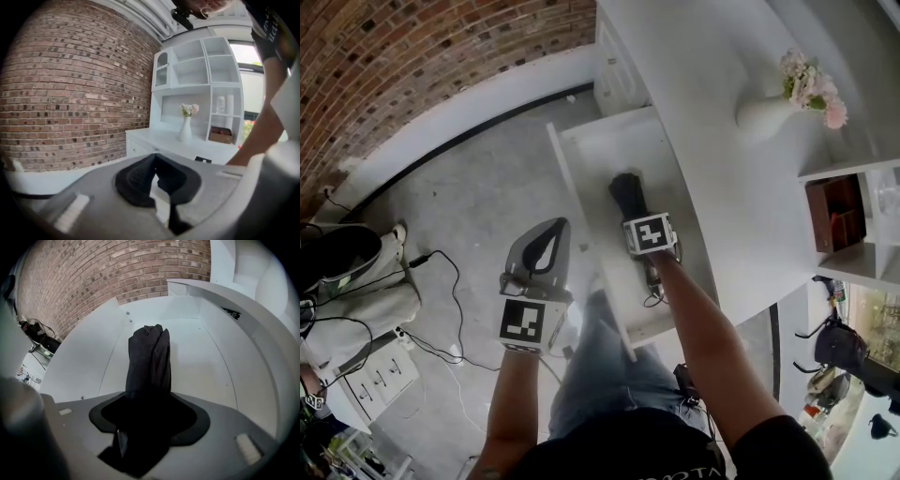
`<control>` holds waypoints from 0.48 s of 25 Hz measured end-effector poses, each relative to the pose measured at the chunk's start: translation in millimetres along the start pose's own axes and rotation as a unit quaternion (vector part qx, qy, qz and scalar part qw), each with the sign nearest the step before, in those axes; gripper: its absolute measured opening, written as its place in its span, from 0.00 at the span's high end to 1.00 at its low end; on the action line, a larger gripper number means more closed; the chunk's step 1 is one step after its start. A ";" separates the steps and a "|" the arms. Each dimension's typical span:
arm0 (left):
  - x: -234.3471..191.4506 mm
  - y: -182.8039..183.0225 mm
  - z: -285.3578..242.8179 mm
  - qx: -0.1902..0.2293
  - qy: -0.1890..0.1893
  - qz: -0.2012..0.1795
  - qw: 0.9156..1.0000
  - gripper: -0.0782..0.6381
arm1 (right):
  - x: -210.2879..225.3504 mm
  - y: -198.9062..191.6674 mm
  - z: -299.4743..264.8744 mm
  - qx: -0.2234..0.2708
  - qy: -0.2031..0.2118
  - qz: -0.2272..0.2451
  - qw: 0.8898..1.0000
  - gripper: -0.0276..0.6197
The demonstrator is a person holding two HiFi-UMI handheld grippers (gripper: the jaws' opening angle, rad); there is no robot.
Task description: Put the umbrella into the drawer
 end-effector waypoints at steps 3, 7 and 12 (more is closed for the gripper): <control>1.3 -3.5 4.5 -0.004 -0.003 0.000 1.000 0.89 | 0.6 -9.5 -3.7 -0.023 -0.001 -0.005 1.000 0.56; 2.8 -2.5 10.7 0.007 -0.010 -0.017 1.000 0.89 | -5.7 -19.1 -0.4 -0.062 0.001 -0.010 0.998 0.55; 15.5 1.2 14.2 0.016 -0.016 -0.012 1.000 0.89 | -5.6 -11.8 12.9 -0.039 0.013 0.002 0.999 0.48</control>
Point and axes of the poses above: the fingertips, and each gripper's own axes: z backward along the fingers, x to its right, y out of its top, the point moved 3 cm from there along z, backward along the fingers, and after that the axes turned 7 degrees about -y, right-handed, at the moved point
